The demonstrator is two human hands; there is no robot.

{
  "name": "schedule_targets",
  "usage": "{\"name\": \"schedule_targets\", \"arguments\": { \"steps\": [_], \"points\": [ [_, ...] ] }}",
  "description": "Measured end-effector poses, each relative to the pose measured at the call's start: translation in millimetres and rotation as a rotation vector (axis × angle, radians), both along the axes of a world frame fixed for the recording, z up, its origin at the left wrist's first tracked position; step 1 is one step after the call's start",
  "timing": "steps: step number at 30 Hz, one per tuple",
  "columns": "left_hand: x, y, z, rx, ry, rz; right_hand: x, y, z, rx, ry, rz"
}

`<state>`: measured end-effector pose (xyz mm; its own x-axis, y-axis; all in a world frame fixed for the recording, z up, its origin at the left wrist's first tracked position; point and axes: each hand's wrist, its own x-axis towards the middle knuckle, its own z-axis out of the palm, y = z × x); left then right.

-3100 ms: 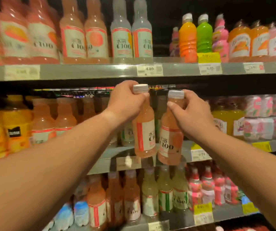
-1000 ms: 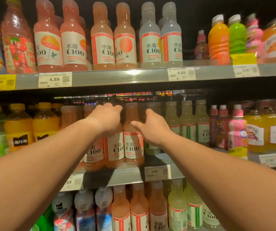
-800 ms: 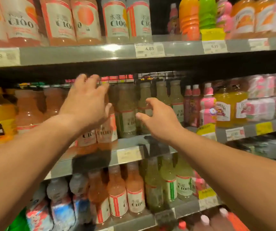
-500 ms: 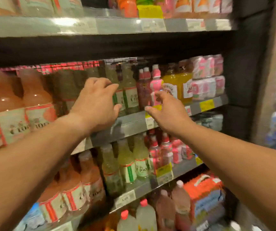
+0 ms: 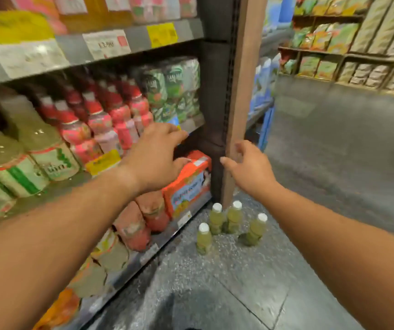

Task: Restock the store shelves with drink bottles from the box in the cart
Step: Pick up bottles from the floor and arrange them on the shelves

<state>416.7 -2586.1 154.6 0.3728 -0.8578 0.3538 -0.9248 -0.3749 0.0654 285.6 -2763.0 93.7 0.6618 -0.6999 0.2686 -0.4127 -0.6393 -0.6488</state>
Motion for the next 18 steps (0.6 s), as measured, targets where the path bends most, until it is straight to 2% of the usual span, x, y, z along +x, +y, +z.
{"name": "schedule_targets", "arguments": {
  "steps": [3, 8, 13, 18],
  "points": [
    [-15, -27, -77, 0.104, 0.114, -0.037, -36, -19, -88, 0.093, 0.162, -0.060],
    [-24, -67, -210, 0.348, 0.329, 0.085, -35, -29, -206, 0.115, 0.356, -0.037],
    [-18, -107, -304, 0.495, 0.475, 0.238, 9, -49, -286, 0.128, 0.433, 0.106],
    [-12, -140, -369, 0.652, 0.461, 0.242, 72, -82, -337, 0.081, 0.483, 0.217]
  ]
}}
